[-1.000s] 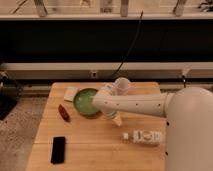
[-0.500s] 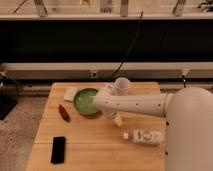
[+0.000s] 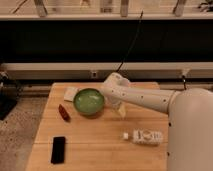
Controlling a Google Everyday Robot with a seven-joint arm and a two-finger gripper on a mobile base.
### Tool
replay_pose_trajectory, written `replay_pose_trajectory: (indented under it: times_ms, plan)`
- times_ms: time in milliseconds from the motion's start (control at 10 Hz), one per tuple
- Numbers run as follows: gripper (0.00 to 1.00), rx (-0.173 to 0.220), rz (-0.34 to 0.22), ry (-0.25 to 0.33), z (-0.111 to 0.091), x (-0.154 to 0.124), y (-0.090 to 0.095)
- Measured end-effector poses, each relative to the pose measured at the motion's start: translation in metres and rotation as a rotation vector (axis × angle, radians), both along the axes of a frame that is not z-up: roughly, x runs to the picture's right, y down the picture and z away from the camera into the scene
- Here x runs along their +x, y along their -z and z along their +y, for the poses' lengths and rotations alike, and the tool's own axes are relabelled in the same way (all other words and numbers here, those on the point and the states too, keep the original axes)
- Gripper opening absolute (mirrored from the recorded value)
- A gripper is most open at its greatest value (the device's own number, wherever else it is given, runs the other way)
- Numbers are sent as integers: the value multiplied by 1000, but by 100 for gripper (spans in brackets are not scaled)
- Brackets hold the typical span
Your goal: Drag the ceramic bowl in a circle
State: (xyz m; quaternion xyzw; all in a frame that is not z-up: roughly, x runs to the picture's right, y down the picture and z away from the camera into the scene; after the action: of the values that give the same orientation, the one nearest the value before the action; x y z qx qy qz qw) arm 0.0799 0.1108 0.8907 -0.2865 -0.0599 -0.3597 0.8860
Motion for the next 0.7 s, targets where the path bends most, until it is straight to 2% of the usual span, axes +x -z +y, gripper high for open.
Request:
replay_pose_trajectory:
  times_ms: [200, 500, 700]
  plan:
    - [80, -1, -9, -18, -16, 5, -2]
    - [80, -5, -37, -13, -22, -6, 5]
    - [80, -12, -70, 6, -20, -23, 11]
